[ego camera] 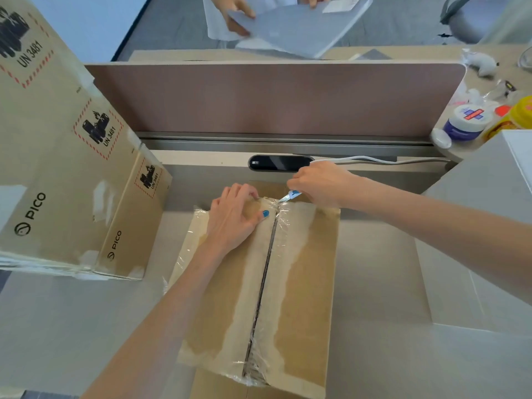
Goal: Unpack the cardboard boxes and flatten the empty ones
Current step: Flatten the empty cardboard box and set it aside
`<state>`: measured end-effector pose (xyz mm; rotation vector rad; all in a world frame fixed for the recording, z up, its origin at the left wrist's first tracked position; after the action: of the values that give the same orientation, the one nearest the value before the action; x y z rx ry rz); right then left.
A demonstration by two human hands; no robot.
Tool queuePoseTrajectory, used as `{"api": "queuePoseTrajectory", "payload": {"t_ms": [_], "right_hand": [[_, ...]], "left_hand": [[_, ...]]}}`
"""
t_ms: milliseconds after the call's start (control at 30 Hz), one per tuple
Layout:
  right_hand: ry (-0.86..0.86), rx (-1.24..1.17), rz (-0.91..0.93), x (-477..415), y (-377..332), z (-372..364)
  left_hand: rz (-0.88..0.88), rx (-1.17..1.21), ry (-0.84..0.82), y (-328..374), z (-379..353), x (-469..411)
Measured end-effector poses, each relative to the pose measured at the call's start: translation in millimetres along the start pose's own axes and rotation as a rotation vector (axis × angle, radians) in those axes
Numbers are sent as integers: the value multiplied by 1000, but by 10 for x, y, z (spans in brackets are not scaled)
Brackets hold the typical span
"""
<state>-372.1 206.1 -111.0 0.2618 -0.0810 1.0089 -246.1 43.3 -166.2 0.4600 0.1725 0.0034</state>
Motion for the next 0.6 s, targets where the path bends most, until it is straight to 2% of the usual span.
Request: {"api": "queuePoseTrajectory", "payload": {"t_ms": [167,433,600], "right_hand": [[63,-113,-132,68,157,-45],[80,-74,-108,118,145,-86],[30,-80,-94,95,115,-83]], "left_hand": [[6,3,21,-9,0,-5],[32,48,24,-2,10,-6],[46,50,14,13,15,-13]]}}
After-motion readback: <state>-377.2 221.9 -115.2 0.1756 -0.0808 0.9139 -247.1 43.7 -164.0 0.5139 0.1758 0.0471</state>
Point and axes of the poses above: each hand's wrist, its own x-axis away from the middle knuckle, its own z-axis out of the back of the hand, y = z × x, the point moved 3 cm from there along -x, towards the middle knuckle, and after that the axes turned 13 degrees about -z, right-handed, at the moved point
